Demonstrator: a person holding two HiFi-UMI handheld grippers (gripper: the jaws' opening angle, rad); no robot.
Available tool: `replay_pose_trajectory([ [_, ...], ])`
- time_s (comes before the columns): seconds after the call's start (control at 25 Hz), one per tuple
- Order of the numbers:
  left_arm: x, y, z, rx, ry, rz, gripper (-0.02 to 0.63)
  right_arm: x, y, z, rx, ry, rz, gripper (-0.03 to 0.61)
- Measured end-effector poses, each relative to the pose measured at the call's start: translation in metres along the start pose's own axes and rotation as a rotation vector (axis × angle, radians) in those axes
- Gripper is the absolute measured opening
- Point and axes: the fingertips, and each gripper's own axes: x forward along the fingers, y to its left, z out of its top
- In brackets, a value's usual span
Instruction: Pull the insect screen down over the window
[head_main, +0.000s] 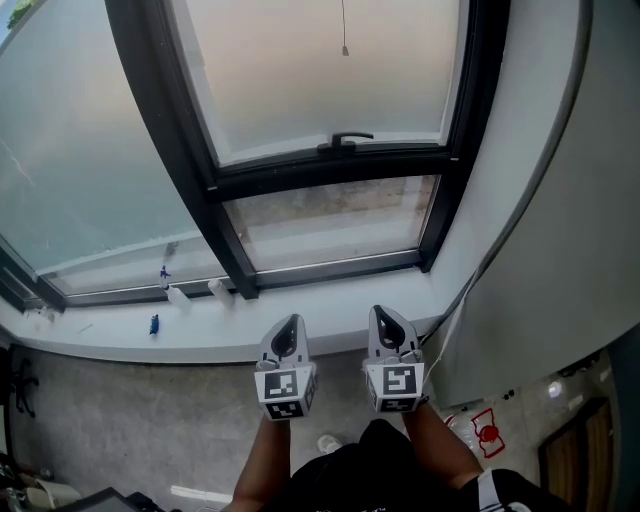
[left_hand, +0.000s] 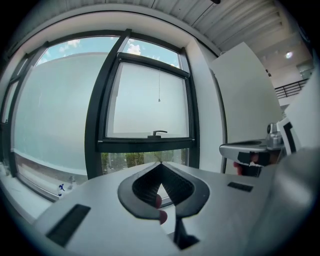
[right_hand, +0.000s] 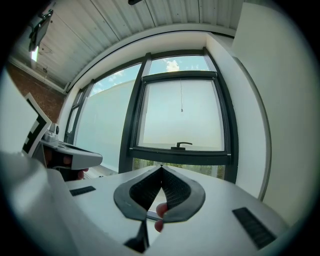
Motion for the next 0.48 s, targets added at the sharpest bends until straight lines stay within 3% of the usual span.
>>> replay_pose_trajectory([
  [0.28, 0.037, 0.006, -0.014, 0.015, 0.047, -0.005, 0.003, 0.029, -0.012, -0.003, 0.003, 0.012, 0.006, 0.002],
  [0.48, 0.068, 0.004, -0.003, 0.021, 0.039, 0.001, 0.003, 0.056, -0.032, -0.001, 0.001, 0.013, 0.005, 0.002],
])
